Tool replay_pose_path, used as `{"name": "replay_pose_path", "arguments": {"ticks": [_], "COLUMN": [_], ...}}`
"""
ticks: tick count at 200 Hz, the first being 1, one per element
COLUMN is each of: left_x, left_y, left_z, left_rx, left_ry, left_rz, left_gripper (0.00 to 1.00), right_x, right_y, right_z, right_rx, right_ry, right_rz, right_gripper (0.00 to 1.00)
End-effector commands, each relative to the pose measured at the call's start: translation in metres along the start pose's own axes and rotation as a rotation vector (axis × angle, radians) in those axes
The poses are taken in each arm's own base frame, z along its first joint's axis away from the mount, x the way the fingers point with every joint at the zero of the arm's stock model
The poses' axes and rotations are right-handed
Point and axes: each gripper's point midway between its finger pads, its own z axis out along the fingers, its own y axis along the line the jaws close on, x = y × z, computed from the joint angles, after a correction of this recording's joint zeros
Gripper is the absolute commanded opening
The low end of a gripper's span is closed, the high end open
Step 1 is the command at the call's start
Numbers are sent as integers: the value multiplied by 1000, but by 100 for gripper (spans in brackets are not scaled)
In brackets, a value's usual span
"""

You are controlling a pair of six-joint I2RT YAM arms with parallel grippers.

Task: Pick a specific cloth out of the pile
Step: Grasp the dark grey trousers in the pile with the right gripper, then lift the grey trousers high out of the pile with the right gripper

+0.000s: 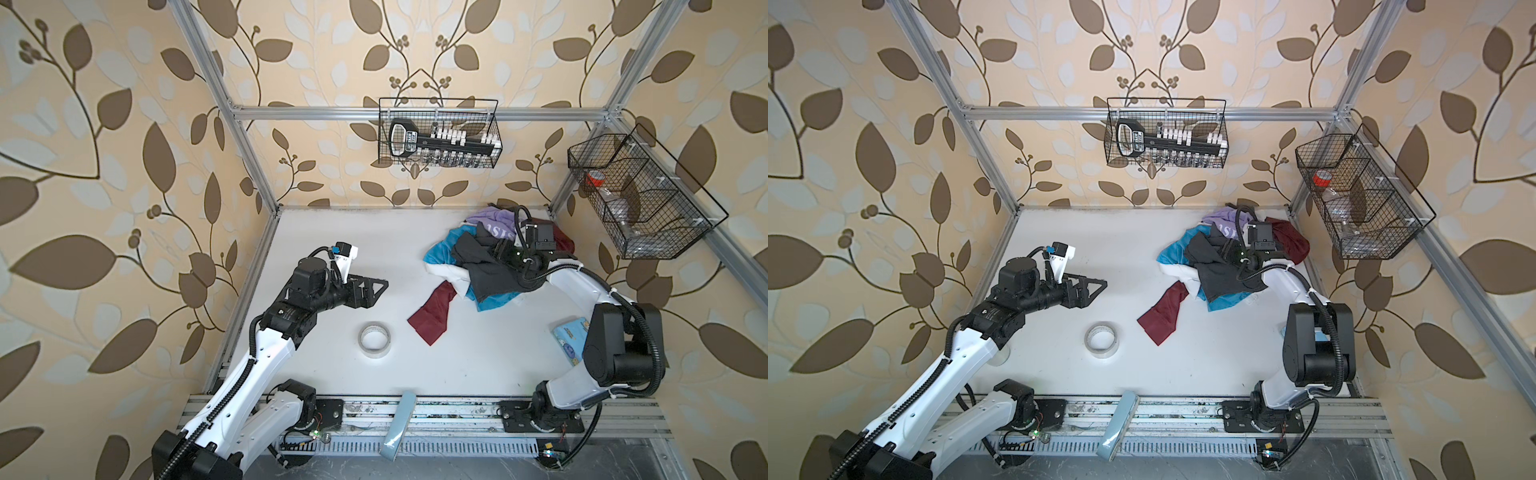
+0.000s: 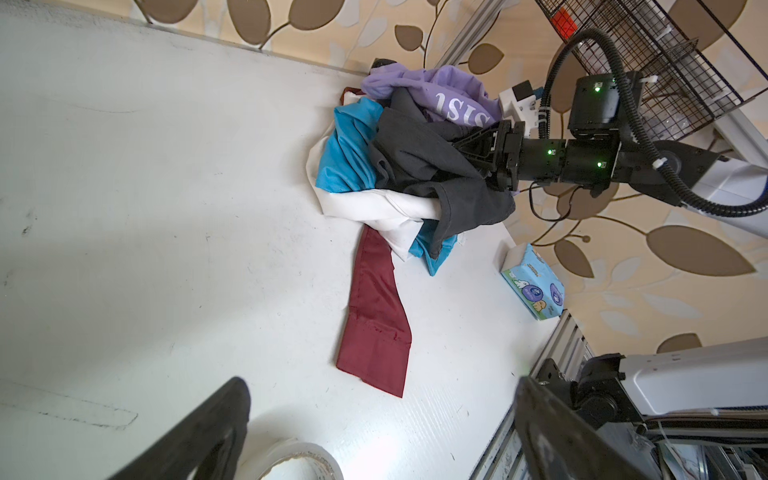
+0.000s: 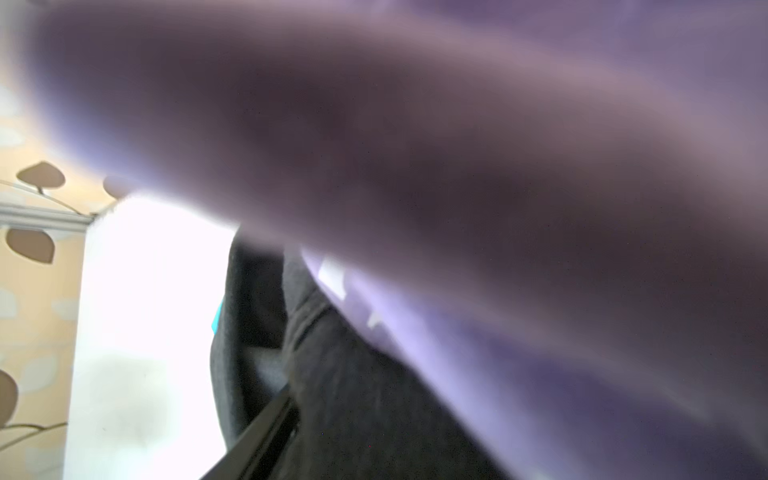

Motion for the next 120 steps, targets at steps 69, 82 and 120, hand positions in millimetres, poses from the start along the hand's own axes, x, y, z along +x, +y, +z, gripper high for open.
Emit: {"name": "replay_pose_path", "arguments": {"ticks": [69,82,120], "left_x": [-2,-2,-2], "left_y": [-7,-8,-9], "left_z": [-2,-2,-3], "left_rx": [18,20,23], "left_ry": [-15,-17,-17], "left_rz": [25,26,28], "left_gripper": [99,99,99], "right_x": [-67,-84,-120], "right_y": [40,53,89], "right_z": [-88,-116,-187], "right_rx": [-63,-89,-170], "right_ry": [-272,-353,-528], "right_rz": [-74,-99,-162], "right_gripper": [0,0,0]}}
